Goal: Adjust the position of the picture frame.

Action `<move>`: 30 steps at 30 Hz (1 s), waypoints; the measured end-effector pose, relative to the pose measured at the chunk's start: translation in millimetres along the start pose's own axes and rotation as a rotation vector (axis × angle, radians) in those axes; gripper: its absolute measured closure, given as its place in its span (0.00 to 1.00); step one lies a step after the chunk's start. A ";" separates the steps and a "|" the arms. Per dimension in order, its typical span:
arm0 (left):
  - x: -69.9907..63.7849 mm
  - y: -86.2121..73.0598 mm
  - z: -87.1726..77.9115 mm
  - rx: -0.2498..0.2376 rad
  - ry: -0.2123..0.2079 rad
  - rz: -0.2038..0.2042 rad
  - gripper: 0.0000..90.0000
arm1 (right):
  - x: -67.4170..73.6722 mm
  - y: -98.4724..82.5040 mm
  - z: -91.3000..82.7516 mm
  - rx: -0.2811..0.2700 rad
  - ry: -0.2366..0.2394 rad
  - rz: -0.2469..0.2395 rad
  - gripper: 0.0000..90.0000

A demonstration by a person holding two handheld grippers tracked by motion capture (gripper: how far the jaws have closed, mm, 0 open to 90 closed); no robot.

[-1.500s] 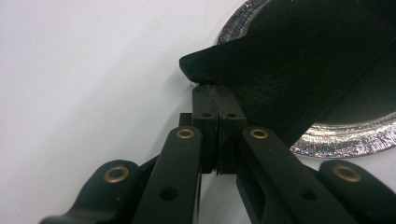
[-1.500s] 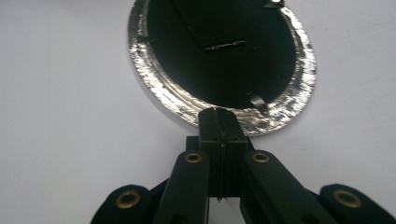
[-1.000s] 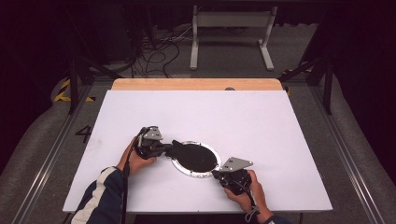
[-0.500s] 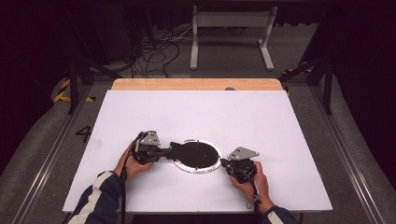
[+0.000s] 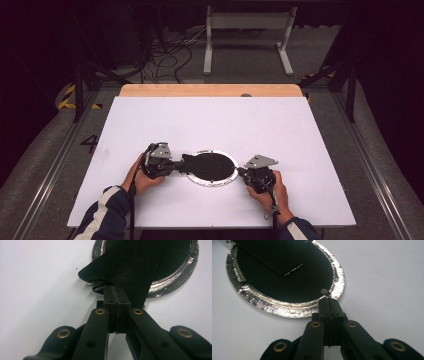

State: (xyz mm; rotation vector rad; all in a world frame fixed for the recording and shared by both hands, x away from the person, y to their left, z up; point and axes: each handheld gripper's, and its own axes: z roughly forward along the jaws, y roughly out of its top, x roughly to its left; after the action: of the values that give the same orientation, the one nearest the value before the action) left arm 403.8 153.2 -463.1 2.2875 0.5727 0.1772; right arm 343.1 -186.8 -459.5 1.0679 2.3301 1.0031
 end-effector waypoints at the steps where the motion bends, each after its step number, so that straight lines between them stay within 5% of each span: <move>1: 0.1 0.0 0.0 0.000 -0.001 0.000 1.00 | 1.4 -0.6 -1.0 0.001 0.007 -0.004 1.00; 6: 0.2 0.2 0.0 0.001 -0.003 0.003 1.00 | 14.3 -2.5 -4.6 0.009 0.075 -0.035 1.00; 12: -0.4 -0.7 -0.5 0.001 -0.018 0.001 1.00 | 31.2 0.1 -3.7 0.019 0.060 -0.110 1.00; 30: -17.2 3.1 4.3 0.011 -0.060 0.062 1.00 | 2.8 1.9 3.1 -0.004 -0.015 -0.038 1.00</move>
State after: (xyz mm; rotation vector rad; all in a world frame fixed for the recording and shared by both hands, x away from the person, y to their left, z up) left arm 390.8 140.8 -463.1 2.3145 0.4736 0.1354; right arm 344.1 -182.4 -460.3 1.0216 2.3263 0.9818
